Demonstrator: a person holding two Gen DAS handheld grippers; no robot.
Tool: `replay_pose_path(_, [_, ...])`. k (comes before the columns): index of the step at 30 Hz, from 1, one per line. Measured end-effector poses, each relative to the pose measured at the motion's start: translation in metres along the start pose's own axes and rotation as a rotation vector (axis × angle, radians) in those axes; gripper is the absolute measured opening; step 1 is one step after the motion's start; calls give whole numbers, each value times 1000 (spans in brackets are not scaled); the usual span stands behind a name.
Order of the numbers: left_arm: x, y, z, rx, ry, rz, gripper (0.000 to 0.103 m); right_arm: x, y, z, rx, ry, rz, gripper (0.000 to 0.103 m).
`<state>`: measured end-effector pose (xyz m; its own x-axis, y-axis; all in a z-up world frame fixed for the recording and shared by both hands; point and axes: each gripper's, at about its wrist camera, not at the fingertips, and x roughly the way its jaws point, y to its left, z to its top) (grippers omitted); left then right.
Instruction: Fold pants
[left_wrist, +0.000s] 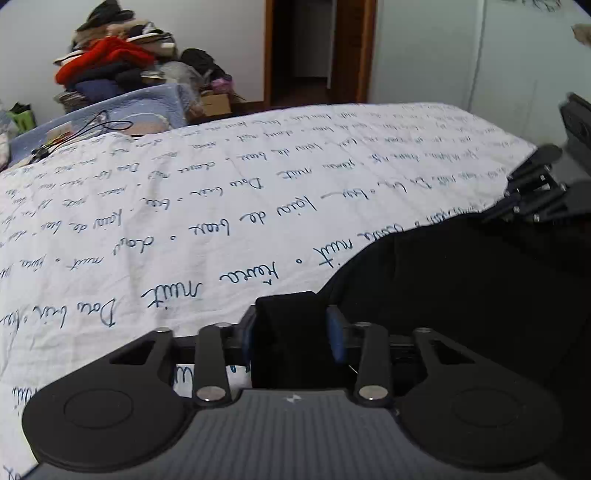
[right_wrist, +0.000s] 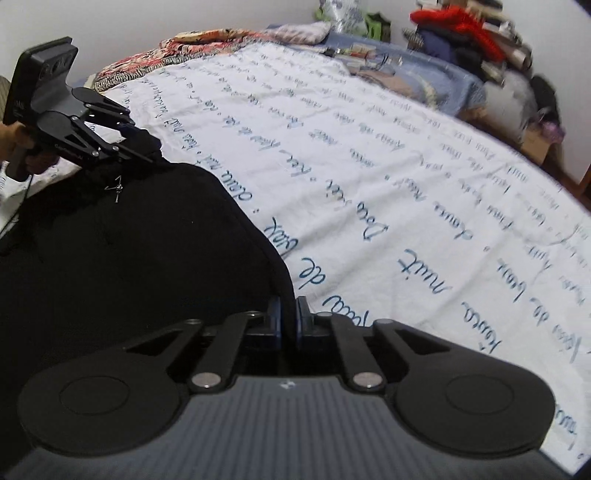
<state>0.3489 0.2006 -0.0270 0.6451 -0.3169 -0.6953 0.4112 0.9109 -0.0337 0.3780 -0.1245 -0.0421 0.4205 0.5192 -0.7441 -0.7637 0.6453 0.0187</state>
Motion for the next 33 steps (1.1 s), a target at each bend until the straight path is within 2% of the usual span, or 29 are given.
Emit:
replay_pose_path(3, [-8, 2, 3, -46, -35, 30, 27, -5, 16, 3, -60, -23, -85, 5])
replay_pose_path(5, [-9, 1, 2, -33, -62, 56, 27, -9, 26, 5, -103, -44, -154, 5])
replay_pose_path(8, [-5, 0, -2, -72, -42, 79, 23, -14, 41, 7, -160, -87, -272, 4])
replay_pose_path(11, [-30, -12, -5, -41, -130, 93, 15, -28, 66, 4, -215, -134, -351, 4])
replay_pose_path(15, [-67, -21, -9, -42, -196, 96, 14, -58, 103, -8, -312, -182, -427, 4])
replay_pose_path(18, [-90, -32, -18, -20, -227, 100, 13, -82, 130, -18, -340, -212, -445, 4])
replay_pose_path(23, [-123, -51, -47, -43, -261, 50, 11, -110, 173, -40, -386, -224, -436, 4])
replay_pose_path(32, [-180, -64, -113, -179, -282, -31, 11, -149, 241, -88, -401, -199, -386, 4])
replay_pose_path(33, [-184, -67, -120, -182, -273, -36, 11, -154, 250, -94, -399, -196, -374, 1])
